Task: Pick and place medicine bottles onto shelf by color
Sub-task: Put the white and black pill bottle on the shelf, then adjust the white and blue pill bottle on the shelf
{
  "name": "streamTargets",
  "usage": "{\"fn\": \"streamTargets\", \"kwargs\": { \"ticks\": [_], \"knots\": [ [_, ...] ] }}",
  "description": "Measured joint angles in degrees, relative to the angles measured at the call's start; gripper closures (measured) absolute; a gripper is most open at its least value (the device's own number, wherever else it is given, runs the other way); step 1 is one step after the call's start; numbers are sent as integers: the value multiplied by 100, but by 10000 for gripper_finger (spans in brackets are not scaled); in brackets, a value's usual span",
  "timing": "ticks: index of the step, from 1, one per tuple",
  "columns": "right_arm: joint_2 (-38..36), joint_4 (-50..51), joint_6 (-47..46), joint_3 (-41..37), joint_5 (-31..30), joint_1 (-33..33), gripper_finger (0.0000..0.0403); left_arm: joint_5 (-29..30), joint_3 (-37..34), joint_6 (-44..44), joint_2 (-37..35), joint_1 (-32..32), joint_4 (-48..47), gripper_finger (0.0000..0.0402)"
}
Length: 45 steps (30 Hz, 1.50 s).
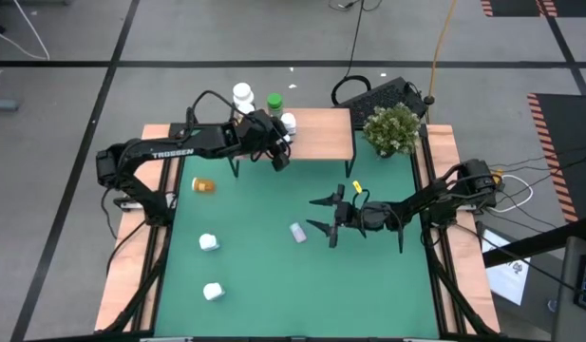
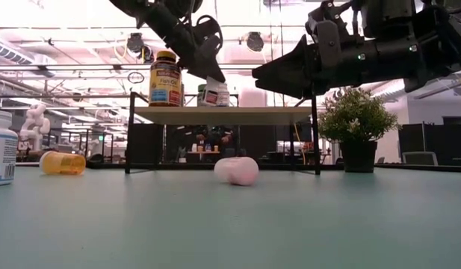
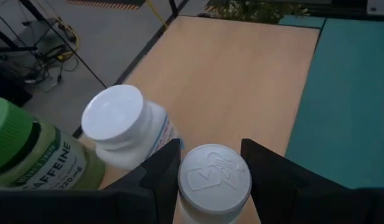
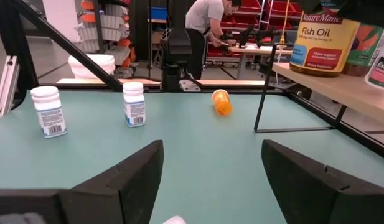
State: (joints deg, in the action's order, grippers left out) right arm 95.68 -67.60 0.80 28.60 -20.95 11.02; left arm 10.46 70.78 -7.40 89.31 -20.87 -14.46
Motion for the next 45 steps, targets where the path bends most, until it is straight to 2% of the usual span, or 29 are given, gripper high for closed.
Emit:
{"fn": "streamTargets", "kwargs": {
  "ticks": [6,22,29,33,37,41,45],
  "knots": [
    [0,20,0,0,2,-8,136,12,13,55,104,-32,-79,235],
    [0,24,-9,0,3,-6,136,12,9,-188,86,-28,-75,164],
    [0,16,-204,0,4,-6,136,15,9,-418,-333,70,-41,143],
    [-131,207,-170,92,-265,-3,140,25,9,-537,-737,265,-50,146],
    [-425,1452,-96,561,-554,31,159,301,11,-600,-1205,651,-90,161],
    [-543,2691,666,1175,-988,-35,184,476,15,-633,-1733,1174,-323,187],
    [-668,2798,1370,1543,-1078,-298,208,574,17,-295,-2183,1807,-710,218]
  ]
}}
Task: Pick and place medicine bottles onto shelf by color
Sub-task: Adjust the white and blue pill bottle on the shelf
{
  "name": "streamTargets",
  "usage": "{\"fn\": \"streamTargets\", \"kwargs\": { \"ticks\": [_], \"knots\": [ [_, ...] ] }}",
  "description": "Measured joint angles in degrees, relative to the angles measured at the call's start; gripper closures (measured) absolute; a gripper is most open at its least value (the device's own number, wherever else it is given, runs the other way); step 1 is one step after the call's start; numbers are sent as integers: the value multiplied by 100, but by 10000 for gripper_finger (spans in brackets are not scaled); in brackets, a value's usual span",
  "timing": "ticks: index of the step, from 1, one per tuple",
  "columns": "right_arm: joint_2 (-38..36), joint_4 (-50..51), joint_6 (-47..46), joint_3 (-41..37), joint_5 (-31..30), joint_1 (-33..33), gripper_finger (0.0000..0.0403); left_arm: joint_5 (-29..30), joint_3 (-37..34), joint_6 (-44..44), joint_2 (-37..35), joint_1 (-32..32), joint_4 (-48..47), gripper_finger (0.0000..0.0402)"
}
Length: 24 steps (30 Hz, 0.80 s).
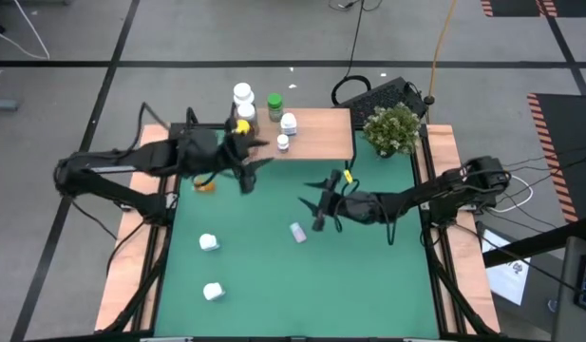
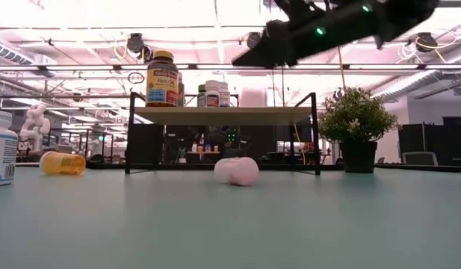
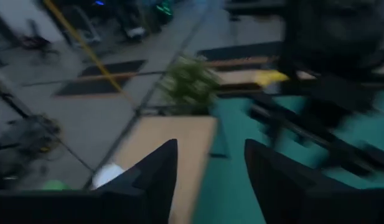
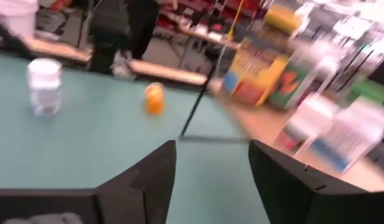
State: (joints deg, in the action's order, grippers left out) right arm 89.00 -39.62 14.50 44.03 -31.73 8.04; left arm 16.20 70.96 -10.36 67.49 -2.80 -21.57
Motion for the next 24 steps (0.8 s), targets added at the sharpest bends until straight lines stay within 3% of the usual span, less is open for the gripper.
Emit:
{"fn": "streamTargets", "kwargs": {
  "ticks": [6,10,14,17,24],
  "knots": [
    [-82,71,818,451,-2,-720,245,511,-11,684,-8,845,-1342,273],
    [-81,374,725,573,18,-1368,272,970,-371,1198,114,1369,-1458,308],
    [-78,486,573,573,87,-1986,296,1046,-1145,1520,118,1737,-606,337],
    [-32,503,415,575,529,-2401,314,1048,-1840,1649,126,1909,255,355],
    [361,436,167,783,1052,-3015,346,1064,-3104,1966,124,1925,1855,383]
  ]
}}
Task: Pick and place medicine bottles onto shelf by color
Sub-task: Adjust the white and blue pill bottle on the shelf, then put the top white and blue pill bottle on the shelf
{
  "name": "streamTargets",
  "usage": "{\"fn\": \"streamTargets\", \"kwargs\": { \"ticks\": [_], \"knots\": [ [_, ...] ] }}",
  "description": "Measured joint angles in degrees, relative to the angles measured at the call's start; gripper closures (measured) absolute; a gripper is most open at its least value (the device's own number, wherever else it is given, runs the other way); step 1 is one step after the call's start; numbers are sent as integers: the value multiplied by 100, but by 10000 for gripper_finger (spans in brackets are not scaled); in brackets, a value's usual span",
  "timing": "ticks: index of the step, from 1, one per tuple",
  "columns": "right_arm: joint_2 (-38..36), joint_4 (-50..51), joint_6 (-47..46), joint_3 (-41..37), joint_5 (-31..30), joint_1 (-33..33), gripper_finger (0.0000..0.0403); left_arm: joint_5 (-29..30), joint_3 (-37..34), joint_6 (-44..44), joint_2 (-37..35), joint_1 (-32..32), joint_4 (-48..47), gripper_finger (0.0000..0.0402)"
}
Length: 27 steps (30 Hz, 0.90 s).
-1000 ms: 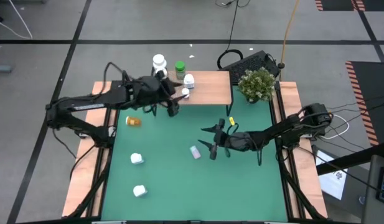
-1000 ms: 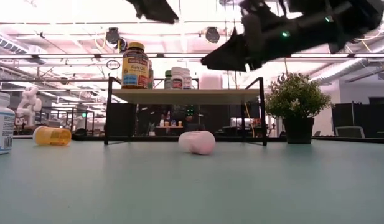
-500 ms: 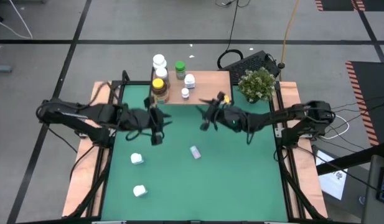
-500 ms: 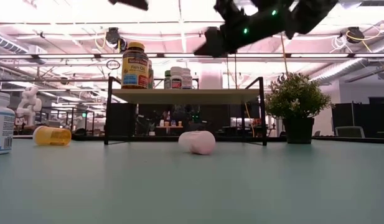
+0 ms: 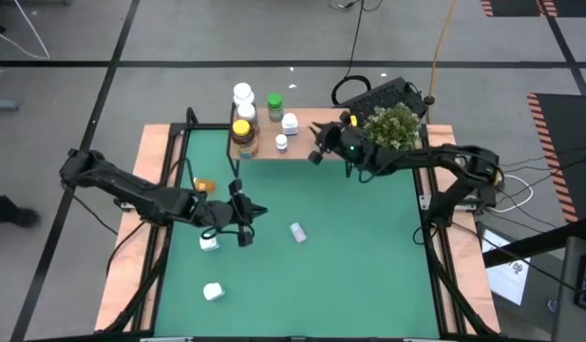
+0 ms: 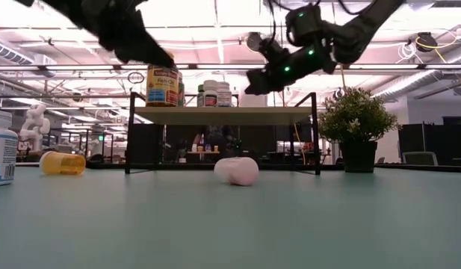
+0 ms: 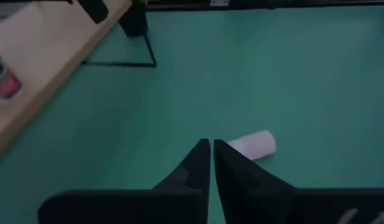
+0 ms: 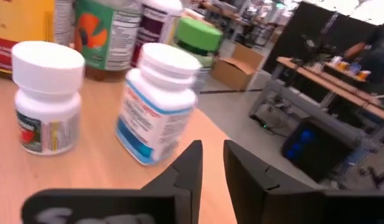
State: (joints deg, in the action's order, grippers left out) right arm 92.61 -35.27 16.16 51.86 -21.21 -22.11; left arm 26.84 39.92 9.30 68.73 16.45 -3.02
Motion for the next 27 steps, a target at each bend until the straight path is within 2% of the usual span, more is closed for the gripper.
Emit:
{"fn": "streamTargets", "kwargs": {
  "ticks": [8,11,16,20,22,27],
  "knots": [
    [711,42,-28,685,90,-42,358,5,-373,314,-2,-30,170,397],
    [926,97,-86,915,340,-44,358,6,-383,326,-2,-29,157,393],
    [1223,203,-92,1248,349,6,358,5,-382,326,-4,-31,157,382],
    [1214,271,-84,1263,219,47,358,5,-382,331,-4,-28,121,387],
    [1108,376,-66,1194,30,81,358,1,-382,370,-4,-20,77,392],
    [727,398,-50,915,23,208,358,-16,-382,501,-4,45,-249,398]
  ]
}}
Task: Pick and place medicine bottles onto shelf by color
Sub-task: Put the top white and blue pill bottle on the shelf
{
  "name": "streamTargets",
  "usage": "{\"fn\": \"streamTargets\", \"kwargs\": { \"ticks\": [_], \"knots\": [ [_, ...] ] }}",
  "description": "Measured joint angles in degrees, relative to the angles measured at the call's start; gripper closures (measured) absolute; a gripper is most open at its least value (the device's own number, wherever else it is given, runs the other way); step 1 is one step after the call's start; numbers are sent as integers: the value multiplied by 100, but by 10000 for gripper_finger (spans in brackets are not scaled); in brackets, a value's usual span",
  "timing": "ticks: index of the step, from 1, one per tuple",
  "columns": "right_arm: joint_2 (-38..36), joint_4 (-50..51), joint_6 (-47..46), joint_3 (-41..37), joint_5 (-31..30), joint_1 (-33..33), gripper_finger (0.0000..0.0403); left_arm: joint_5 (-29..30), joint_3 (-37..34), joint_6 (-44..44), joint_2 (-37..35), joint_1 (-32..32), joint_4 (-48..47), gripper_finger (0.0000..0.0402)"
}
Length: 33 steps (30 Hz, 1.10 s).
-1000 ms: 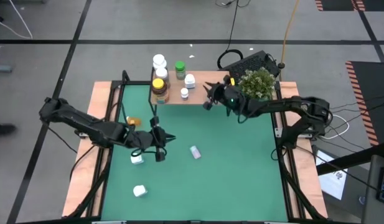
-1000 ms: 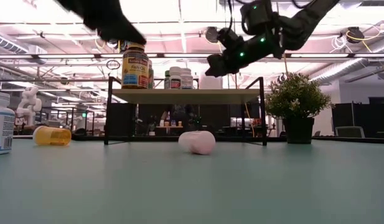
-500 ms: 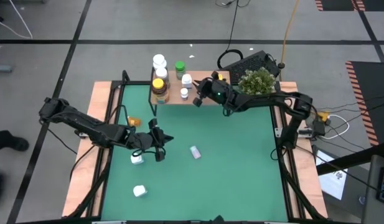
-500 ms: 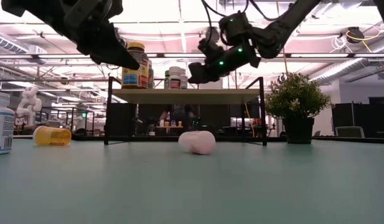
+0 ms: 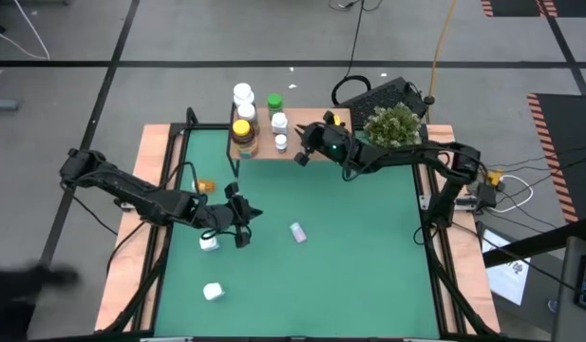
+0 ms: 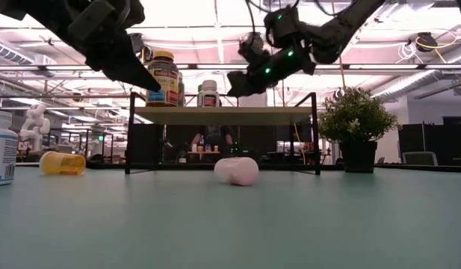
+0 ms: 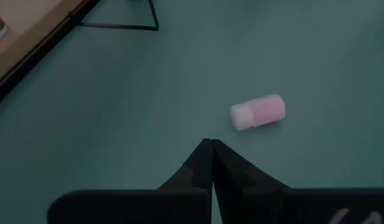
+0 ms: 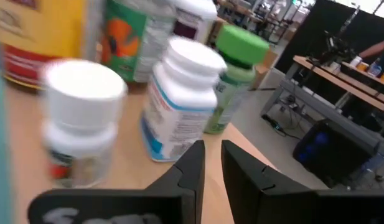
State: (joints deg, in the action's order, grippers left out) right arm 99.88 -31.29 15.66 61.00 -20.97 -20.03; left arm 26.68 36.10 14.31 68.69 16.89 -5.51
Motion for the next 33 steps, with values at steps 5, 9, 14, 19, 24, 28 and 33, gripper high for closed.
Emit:
{"fn": "streamTargets", "kwargs": {
  "ticks": [5,9,14,19,24,28,33],
  "knots": [
    [-535,4,0,-365,4,374,358,363,0,89,-13,285,-93,397],
    [-850,1,0,-585,4,903,358,472,0,97,-15,479,-210,399],
    [-894,115,-30,-630,205,1997,358,494,0,587,-22,810,-677,394],
    [-551,-177,-127,-637,308,3025,358,935,26,679,-464,1404,-743,398],
    [-87,-964,-596,-633,295,3471,358,1341,12,707,-963,1753,-954,399],
    [415,-1464,-759,-572,313,3627,357,1074,-95,733,-981,1825,-956,389],
    [1202,-1092,-827,127,330,3738,326,908,-239,1648,-1011,1957,-1674,367]
  ]
}}
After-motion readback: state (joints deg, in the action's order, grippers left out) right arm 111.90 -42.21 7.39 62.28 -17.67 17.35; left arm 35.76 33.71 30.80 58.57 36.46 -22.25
